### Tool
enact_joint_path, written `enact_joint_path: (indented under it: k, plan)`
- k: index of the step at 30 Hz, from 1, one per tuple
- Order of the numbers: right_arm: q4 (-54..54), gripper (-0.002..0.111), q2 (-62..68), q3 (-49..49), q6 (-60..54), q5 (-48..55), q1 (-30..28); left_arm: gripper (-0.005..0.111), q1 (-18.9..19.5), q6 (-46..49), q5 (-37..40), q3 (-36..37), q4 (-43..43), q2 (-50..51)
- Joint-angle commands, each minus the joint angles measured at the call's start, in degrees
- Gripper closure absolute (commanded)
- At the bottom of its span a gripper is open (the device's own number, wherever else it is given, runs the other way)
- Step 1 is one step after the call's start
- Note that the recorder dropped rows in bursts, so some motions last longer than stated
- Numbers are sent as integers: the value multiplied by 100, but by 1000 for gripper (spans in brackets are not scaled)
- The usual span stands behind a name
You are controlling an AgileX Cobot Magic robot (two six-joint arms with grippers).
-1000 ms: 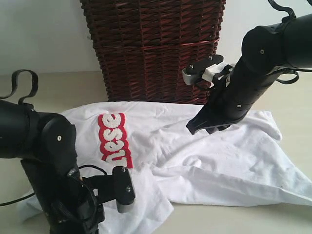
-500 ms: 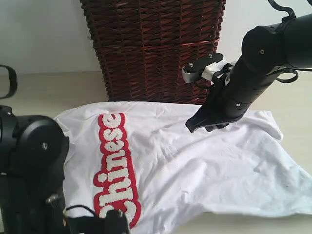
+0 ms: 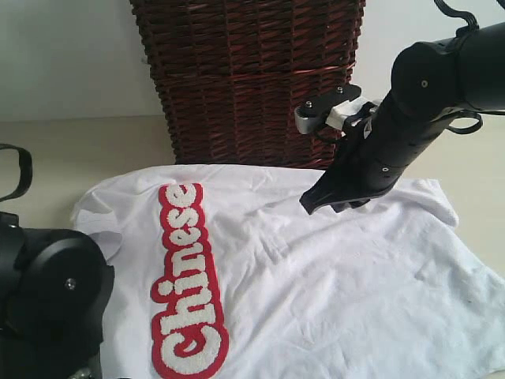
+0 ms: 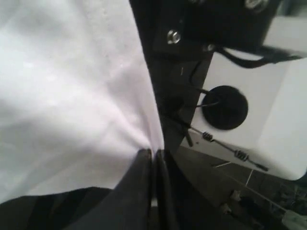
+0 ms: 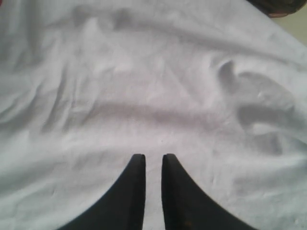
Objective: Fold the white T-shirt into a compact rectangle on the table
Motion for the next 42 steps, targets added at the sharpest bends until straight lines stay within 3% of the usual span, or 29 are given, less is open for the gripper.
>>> enact_joint_path:
  k: [1, 8, 14, 17, 22, 25, 30, 32, 34, 38, 40, 42]
  plan:
    - [-29, 93, -54, 15, -34, -101, -31, 94, -38, -11, 37, 19, -315, -215]
    - [-29, 93, -54, 15, -34, -101, -31, 57, -38, -143, 37, 114, -550, -314]
    - [-29, 93, -54, 15, -34, -101, -31, 55, -26, -421, 37, 93, -159, -328]
    - [-29, 93, -54, 15, -34, -111, -31, 65, 117, -977, -43, -21, 422, -426]
    - [-29, 93, -66, 15, -20, -101, -31, 105, 714, -2439, -1026, -91, 2168, -592]
    - [-29, 93, -91, 15, -11, -134, -31, 107, 1296, -3359, -1513, -91, 2701, -616]
    - [-29, 93, -104, 15, -11, -128, -31, 107, 2694, -3782, -2375, -217, 2430, -616]
    - [-29, 93, -106, 15, -11, -85, -31, 101, 3233, -3784, -2585, -292, 2394, -616]
    - [-18, 93, -106, 15, -11, -19, -31, 87, 3717, -3784, -2702, -337, 2358, -557]
    - [-5, 93, -106, 15, 1, -41, -31, 45, 4311, -3699, -2702, -276, 2182, -287]
    - [-4, 93, -106, 15, 1, -67, -31, 39, 4316, -3528, -2702, -265, 2078, -113]
    - [-4, 93, -106, 15, 1, -67, -31, 45, 4293, -3280, -2853, -265, 1779, 120]
